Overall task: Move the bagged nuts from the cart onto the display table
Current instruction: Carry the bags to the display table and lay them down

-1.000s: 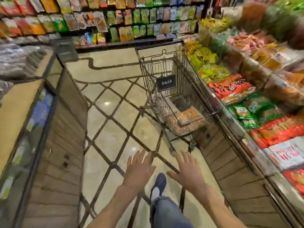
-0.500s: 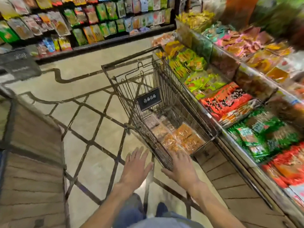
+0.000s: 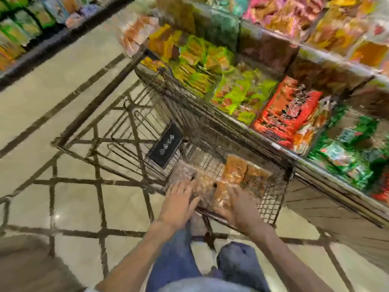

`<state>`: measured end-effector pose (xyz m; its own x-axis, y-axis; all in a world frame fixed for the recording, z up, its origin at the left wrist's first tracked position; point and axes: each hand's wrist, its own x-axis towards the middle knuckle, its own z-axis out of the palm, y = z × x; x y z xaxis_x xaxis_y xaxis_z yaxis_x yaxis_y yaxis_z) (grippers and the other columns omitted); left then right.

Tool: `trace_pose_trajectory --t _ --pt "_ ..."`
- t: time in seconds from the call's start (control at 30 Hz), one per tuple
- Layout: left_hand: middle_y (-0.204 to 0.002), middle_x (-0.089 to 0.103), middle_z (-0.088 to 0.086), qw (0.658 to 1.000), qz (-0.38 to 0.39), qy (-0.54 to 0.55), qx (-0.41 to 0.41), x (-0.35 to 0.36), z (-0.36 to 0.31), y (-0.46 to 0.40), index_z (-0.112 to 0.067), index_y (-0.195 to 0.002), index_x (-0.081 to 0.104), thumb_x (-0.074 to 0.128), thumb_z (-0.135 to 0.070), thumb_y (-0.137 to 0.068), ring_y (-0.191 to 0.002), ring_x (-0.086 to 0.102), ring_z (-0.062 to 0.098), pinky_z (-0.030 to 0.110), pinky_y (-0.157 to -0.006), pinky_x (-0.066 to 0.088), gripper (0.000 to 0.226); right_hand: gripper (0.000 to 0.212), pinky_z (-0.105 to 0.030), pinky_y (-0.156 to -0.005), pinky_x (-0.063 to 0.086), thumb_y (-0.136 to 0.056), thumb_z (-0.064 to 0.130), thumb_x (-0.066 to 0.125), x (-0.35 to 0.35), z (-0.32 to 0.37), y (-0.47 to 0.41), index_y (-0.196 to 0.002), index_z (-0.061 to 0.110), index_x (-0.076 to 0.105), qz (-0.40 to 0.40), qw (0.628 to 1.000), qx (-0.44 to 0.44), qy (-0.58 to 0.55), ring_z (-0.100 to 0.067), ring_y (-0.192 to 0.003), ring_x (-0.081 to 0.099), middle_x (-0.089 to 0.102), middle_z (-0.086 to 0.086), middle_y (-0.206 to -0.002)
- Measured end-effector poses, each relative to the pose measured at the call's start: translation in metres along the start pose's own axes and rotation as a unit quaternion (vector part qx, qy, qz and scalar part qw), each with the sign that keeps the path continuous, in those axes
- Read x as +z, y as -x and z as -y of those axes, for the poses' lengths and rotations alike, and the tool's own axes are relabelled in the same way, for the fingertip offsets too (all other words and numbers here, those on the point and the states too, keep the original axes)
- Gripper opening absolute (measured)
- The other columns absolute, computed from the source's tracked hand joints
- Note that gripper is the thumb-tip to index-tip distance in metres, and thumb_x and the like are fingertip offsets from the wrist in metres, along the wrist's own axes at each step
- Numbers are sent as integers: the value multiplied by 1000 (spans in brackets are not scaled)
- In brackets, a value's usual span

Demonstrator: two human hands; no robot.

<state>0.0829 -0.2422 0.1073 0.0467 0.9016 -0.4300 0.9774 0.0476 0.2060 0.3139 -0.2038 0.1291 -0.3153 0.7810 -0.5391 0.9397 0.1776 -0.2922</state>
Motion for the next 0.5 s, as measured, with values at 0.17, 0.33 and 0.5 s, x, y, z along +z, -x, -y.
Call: trace_pose_trajectory --t 0.17,0.33,0.5 --pt "-167 31 6 995 68 73 -13 -12 57 -70 -23 -162 25 42 -46 -108 -152 33 27 43 -125 29 61 127 -60 -122 36 -74 102 14 13 30 -60 -170 19 10 42 992 85 -78 -42 -155 34 33 -18 -169" --pt "-147 51 10 981 154 103 -63 21 96 -148 -19 -156 33 54 -40 -104 -133 52 28 46 -117 43 60 101 -55 -126 33 -96 75 48 45 34 -113 -170 21 5 88 979 138 -118 -40 -156 33 33 -19 -169" --pt "-131 61 8 957 180 190 -122 96 122 -218 -31 -160 27 70 -43 -91 -121 61 30 52 -107 51 81 102 -55 -116 44 -92 83 32 95 15 -162 -168 19 7 95 975 167 -109 -41 -144 46 49 -18 -157"
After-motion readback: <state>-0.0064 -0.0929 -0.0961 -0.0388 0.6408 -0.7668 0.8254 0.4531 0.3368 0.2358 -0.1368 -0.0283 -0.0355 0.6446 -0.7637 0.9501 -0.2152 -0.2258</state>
